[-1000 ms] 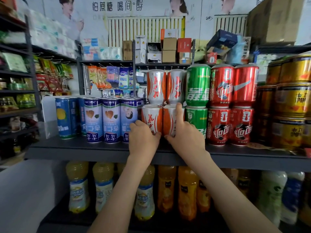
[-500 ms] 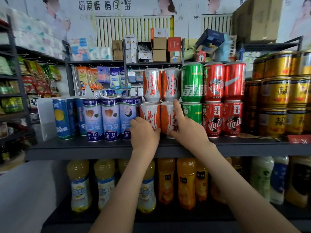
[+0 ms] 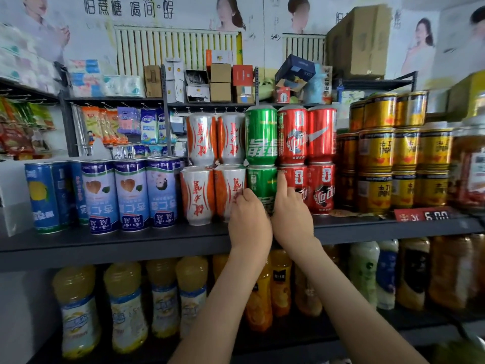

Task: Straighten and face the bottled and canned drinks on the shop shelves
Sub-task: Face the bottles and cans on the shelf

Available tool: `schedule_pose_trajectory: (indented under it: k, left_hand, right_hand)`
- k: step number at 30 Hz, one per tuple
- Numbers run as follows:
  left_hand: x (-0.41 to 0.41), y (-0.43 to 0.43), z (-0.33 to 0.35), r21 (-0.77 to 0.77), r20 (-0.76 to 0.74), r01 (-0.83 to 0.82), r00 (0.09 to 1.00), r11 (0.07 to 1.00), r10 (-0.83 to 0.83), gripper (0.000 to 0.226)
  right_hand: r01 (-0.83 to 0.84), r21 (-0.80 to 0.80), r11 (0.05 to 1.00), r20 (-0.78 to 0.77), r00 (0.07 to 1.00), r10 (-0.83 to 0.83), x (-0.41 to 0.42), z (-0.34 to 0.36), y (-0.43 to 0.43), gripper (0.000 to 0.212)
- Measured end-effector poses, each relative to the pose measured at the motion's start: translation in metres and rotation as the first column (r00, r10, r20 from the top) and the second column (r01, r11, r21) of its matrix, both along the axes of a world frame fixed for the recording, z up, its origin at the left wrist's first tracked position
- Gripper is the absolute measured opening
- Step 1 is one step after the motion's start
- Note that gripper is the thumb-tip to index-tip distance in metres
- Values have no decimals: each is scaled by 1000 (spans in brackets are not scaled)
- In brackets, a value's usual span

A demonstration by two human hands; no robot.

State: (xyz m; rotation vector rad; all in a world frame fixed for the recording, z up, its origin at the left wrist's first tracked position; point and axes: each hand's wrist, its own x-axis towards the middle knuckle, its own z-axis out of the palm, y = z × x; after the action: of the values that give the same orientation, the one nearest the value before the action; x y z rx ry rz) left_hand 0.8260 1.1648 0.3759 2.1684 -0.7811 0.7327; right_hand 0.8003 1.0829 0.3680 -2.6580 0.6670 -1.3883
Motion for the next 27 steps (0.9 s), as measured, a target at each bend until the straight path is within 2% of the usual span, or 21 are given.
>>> schedule_pose_trajectory:
  k: [8,11,13,15,17,20,23,27]
  left_hand:
    - [-6,-13,5,8,-84,-1,996,1000,2,25]
    - [-5,-13,5,-8,-93,-8,996,1000,8,25]
    - [-3,-15,4,-24,-84,-27,996,999,25,30]
    - [-5,-17,1,-28,-81,-40,996,999,38,38]
    - [-11,-22,-2,-30,-94,-57,994,998,54,46]
    - [-17,-36,-2,-49,-146,-92,986,995,84,66]
    - [-21,-54,0,-66,-215,-159,966,985,142,96]
    - [-28,-72,4,-98,-302,-242,931,965,203,117]
  right_hand:
    - [-5,-23,1000,-27,1000,5,-1,0,-9,71]
    - [-124,30,992,-14,992,124,-9,3,-14,77]
    - [-218,57,974,50,975,216,-21,4,-24,78]
    - [-205,54,977,141,971,195,-38,4,-41,72]
    - [-109,77,991,209,974,91,-54,1,-62,70]
    - [-36,252,967,181,983,-11,-65,1,-91,79]
    - [-136,418,898,78,990,114,-65,7,-108,86]
    - [-219,446,868,30,973,230,-58,15,-122,78]
